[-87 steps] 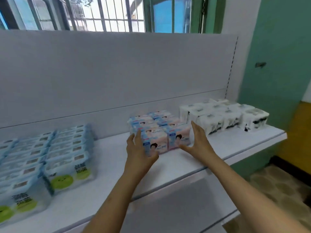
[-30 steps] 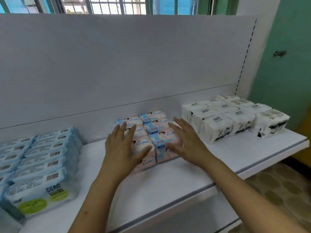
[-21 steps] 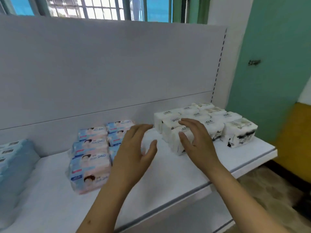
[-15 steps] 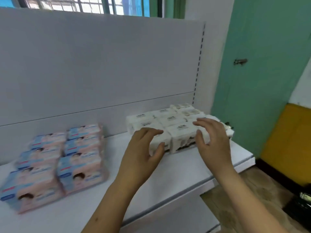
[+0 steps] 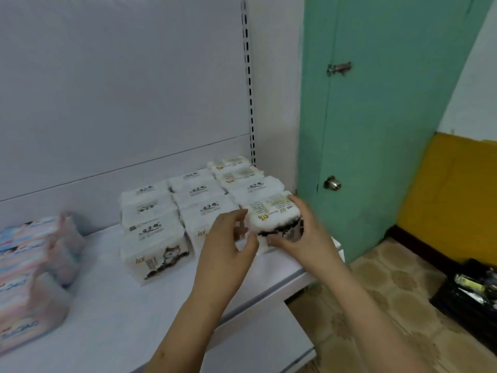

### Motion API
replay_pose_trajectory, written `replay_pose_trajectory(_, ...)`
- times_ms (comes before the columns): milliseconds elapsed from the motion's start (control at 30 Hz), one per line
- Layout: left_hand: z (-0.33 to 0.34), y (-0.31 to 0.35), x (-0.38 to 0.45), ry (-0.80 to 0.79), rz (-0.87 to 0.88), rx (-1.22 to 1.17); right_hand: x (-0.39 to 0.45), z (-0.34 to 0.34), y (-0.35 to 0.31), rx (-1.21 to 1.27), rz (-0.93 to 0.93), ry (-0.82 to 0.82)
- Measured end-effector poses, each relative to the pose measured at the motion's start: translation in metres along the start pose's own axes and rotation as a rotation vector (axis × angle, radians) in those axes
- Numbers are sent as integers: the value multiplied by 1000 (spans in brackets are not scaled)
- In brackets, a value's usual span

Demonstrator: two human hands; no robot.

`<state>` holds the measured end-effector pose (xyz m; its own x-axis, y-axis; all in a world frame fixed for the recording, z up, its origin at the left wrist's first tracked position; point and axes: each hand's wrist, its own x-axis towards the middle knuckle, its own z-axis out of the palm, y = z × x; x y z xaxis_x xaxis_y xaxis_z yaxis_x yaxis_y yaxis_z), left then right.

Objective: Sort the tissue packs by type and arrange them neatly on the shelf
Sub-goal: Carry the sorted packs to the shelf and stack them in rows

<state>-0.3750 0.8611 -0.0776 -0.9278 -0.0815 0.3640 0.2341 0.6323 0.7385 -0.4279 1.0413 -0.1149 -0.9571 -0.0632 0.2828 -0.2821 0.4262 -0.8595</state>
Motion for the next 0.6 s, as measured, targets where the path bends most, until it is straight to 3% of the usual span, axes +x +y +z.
replay_pose_trajectory(167, 15, 1, -15, -41, -93, -119, -10, -11, -4, 36, 32, 31)
replay_pose_trajectory(300, 10, 15, -17, 45, 53, -254, -26, -10, -21, 498, 170, 4)
replay_pose_trajectory(400, 12, 23, -10, 82, -27, -459, -36, 2, -32, 693, 234, -93)
replay_pose_trajectory(500, 6, 18, -6, 138, -124, -545, -42, -1, -42, 453, 199, -101)
replay_pose_trajectory(600, -4, 12, -2, 119, 6, -385, -43, -25, -49, 140, -39, 12)
